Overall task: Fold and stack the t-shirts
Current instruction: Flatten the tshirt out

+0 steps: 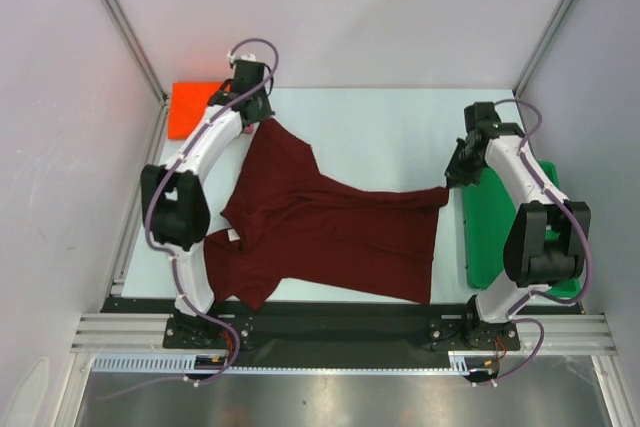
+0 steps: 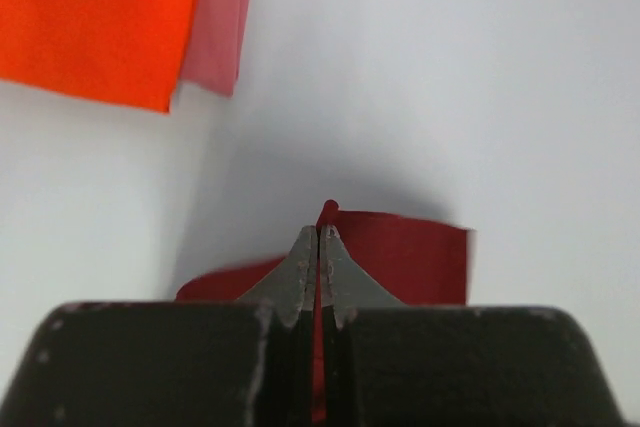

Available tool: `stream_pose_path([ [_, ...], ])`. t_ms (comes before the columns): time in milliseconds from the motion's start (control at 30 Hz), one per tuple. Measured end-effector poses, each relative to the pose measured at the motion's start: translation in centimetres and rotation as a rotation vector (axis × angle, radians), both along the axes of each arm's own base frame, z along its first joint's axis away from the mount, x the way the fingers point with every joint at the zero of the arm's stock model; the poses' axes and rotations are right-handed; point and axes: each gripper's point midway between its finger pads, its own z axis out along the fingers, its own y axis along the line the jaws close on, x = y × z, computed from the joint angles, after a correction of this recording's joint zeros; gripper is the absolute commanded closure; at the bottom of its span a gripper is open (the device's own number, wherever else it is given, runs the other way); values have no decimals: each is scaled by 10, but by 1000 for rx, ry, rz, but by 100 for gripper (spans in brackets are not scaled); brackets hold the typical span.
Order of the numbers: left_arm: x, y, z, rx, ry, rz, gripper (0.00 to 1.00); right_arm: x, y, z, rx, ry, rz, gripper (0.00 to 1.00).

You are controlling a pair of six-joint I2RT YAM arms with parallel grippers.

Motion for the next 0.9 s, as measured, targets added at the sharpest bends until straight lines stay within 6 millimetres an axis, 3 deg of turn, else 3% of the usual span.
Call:
stream_pose_path([
  [133, -4, 0, 79, -36, -164, -14, 100, 31, 2, 28, 3, -78, 20, 100],
  [233, -10, 1, 125, -59, -259, -19, 100, 48, 7, 51, 11, -146, 35, 100],
  [500, -42, -1, 197, -133, -390, -59, 100, 59, 39, 78, 35, -218, 103, 100],
  [567, -57, 2, 219, -147, -430, -59, 100, 63, 40, 93, 38, -245, 103, 100],
  [667, -89, 12, 261, -167, -505, -49, 100, 75, 38, 136, 42, -341, 87, 100],
  [733, -113, 19, 293, -187, -579, -42, 100, 82, 33, 176, 43, -450, 74, 100],
  [900, -191, 42, 388, -249, -823, -44, 100, 61, 29, 274, 62, -691, 55, 100],
])
